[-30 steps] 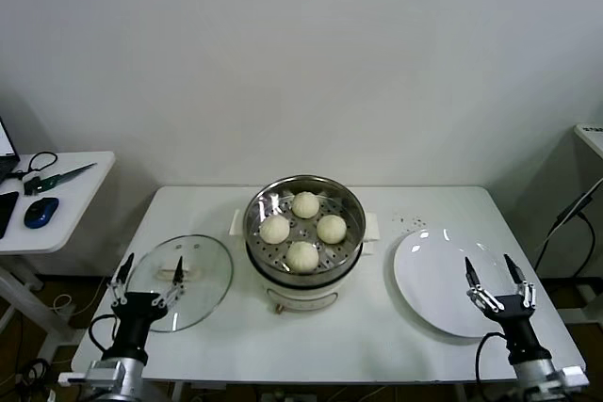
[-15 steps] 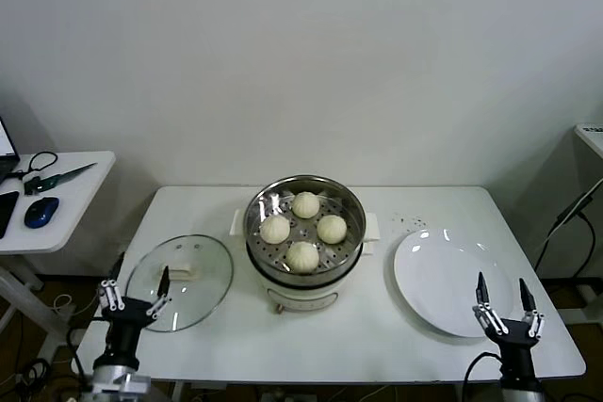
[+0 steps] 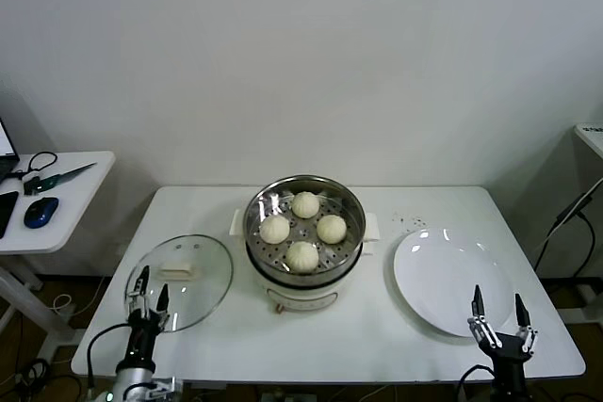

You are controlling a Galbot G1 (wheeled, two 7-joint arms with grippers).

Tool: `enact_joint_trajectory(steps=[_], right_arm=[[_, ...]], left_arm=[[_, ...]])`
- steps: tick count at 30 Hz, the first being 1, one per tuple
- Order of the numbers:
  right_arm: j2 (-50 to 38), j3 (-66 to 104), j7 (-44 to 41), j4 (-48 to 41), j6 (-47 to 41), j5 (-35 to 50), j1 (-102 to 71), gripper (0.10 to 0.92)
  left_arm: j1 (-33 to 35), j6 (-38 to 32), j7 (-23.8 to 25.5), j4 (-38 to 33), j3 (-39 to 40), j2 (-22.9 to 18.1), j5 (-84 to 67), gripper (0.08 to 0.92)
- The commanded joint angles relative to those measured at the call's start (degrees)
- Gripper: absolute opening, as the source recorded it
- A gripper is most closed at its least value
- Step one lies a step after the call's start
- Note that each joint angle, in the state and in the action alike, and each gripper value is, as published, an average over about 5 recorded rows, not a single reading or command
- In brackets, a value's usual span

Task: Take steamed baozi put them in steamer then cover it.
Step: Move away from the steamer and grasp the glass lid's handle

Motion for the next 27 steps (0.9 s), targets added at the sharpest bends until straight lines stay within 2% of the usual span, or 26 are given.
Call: enact_joint_trajectory(steps=[1,13,27], right_arm=[[0.9,-0.3,0.4,-0.2,0.7,-0.1,-0.3,0.823],[1.1,-0.3,0.6,0.0,1.3,-0.1,-1.4,0.823],[1.2,-0.1,0.7,0.5,1.3,-0.1,-1.6,0.823]], left_arm=[[-4.7,2.9,-3.5,9.6,0.5,-1.1,11.6,0.823],[-13.8,3.7,-4.4,18.8,0.9,-1.4,14.8,0.823],[-18.3,1.5,-4.2,22.6,1.5,1.8,11.9,0.823]])
